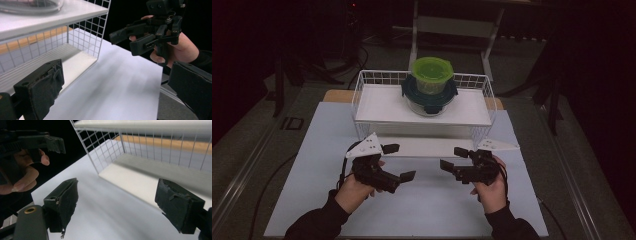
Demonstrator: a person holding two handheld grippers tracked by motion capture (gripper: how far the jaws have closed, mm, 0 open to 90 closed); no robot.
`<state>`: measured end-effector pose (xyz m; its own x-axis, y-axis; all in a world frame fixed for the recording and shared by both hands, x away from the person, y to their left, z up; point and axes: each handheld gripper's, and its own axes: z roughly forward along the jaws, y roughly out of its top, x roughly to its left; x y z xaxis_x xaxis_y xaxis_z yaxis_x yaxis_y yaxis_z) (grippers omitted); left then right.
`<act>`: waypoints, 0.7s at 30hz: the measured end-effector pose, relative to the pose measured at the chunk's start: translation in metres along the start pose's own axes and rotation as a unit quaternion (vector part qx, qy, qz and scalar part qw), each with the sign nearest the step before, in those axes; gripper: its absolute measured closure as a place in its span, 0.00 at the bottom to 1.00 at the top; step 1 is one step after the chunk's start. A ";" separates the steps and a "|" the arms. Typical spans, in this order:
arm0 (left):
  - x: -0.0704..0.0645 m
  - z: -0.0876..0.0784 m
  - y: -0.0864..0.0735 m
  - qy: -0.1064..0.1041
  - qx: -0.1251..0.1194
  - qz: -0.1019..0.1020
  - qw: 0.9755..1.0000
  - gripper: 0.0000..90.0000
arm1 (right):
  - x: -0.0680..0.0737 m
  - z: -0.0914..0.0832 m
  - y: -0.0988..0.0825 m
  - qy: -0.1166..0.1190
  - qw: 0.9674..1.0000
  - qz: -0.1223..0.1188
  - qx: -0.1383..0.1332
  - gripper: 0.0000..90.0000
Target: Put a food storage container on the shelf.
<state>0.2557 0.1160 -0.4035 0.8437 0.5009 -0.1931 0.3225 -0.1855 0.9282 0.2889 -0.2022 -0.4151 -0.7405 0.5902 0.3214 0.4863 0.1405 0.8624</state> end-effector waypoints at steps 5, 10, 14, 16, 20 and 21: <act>-0.002 -0.002 -0.019 0.008 0.011 0.004 1.000 0.00 | 0.000 0.004 -0.023 0.002 1.000 -0.004 0.017 0.21; -0.001 -0.004 -0.042 0.012 0.019 -0.005 1.000 0.00 | 0.000 0.005 -0.036 -0.004 1.000 -0.011 0.027 0.21; -0.002 -0.006 -0.056 0.018 0.025 -0.006 1.000 0.00 | -0.001 0.004 -0.046 -0.008 0.999 -0.014 0.032 0.21; -0.003 -0.008 -0.063 0.023 0.028 -0.003 0.999 0.00 | -0.003 0.003 -0.052 -0.007 0.999 -0.009 0.031 0.21; -0.005 -0.011 -0.075 0.028 0.023 -0.005 0.999 0.00 | -0.005 0.001 -0.064 -0.013 0.999 -0.001 0.041 0.21; -0.005 -0.011 -0.077 0.031 0.025 -0.001 0.999 0.00 | -0.005 0.001 -0.067 -0.015 0.999 -0.002 0.045 0.20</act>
<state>0.2218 0.1373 -0.4703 0.8153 0.5526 -0.1730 0.3464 -0.2261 0.9104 0.2602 -0.2139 -0.4743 -0.7290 0.6126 0.3055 0.5248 0.2135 0.8240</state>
